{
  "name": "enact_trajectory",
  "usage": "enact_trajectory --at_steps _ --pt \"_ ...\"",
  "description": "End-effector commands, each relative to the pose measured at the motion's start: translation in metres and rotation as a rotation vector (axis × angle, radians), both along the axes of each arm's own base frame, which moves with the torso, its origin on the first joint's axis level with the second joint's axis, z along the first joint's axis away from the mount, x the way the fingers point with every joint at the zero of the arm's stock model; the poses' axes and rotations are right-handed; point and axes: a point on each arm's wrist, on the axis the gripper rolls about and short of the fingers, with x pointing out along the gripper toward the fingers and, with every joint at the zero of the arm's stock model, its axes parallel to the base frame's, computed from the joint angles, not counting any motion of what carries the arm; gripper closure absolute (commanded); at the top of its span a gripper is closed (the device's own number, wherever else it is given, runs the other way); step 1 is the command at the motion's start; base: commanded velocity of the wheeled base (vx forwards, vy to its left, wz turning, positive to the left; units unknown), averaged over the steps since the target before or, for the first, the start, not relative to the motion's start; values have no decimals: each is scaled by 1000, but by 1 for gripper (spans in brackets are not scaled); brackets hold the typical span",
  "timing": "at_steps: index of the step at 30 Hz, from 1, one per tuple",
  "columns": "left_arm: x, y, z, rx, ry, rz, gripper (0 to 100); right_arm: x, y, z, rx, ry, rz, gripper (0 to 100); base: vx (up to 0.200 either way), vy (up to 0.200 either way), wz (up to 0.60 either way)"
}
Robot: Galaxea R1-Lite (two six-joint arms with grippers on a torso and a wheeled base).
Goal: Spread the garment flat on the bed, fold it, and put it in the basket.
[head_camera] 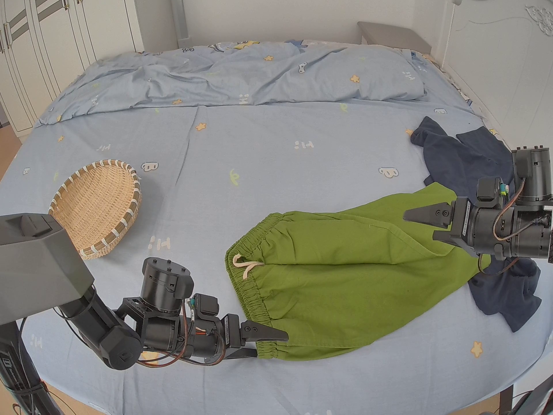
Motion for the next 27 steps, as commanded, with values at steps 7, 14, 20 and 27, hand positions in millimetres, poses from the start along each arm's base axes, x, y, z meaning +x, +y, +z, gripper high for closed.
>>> enact_trajectory --at_steps 7,14,20,27 --pt "9 -5 -7 20 -4 23 0 0 0 1 4 -2 -1 0 0 0 0" --pt "9 -17 -10 57 -18 58 0 1 -1 1 5 -2 -5 0 0 0 0" --pt "12 -18 -6 15 -17 89 0 2 -3 1 7 -3 -13 0 0 0 0" --pt "13 -16 -5 -18 -9 121 100 2 -3 2 8 -5 -13 0 0 0 0"
